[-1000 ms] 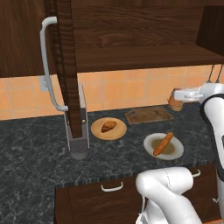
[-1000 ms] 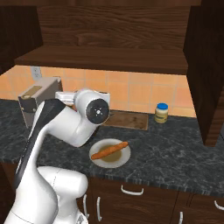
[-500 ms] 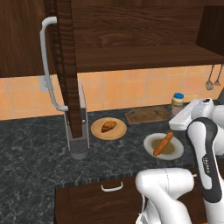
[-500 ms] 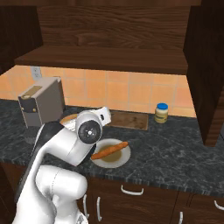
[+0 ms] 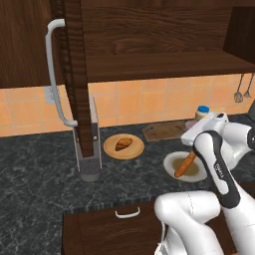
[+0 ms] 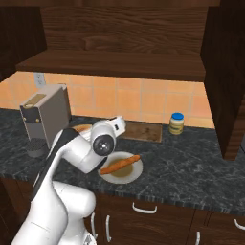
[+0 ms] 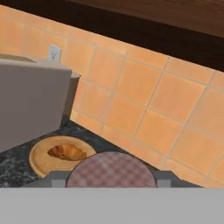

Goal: From the different types of pastries on the counter, select a croissant and place it on the cutting board. Then retrieve a jar of jam from the cabinet and place it alongside the croissant on the cutting board.

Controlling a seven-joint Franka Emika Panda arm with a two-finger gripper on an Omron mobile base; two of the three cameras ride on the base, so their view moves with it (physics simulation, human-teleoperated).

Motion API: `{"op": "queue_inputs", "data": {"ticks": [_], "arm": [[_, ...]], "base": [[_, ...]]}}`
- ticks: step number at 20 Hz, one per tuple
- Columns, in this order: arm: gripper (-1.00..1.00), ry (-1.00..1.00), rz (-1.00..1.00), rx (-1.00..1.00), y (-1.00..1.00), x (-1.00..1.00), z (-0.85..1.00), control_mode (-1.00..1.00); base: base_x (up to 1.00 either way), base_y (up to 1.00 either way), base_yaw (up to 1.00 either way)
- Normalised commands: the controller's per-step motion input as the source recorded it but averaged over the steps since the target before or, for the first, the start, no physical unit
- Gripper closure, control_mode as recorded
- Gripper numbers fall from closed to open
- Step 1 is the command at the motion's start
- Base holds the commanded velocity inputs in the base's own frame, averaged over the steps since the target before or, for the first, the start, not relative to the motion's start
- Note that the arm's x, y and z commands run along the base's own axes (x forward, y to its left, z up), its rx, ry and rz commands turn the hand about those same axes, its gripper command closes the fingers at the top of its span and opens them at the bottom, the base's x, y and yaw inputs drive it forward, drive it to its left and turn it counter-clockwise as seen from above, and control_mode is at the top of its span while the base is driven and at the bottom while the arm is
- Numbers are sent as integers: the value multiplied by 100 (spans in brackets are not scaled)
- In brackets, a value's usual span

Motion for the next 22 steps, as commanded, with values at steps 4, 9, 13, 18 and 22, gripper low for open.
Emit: {"op": "queue_inputs", "data": {"ticks": [4, 9, 13, 18, 22], "arm": [[100, 2, 0, 0, -16, 99, -3, -100], [100, 5, 6, 0, -45, 68, -2, -100], [100, 0, 22, 0, -68, 57, -30, -100], [100, 4, 20, 3, -44, 33, -21, -100], [100, 15, 4, 34, -30, 31, -6, -100]], "base": [[0, 0, 0], [0, 0, 0], [0, 0, 0], [0, 0, 0], [0, 0, 0]]}}
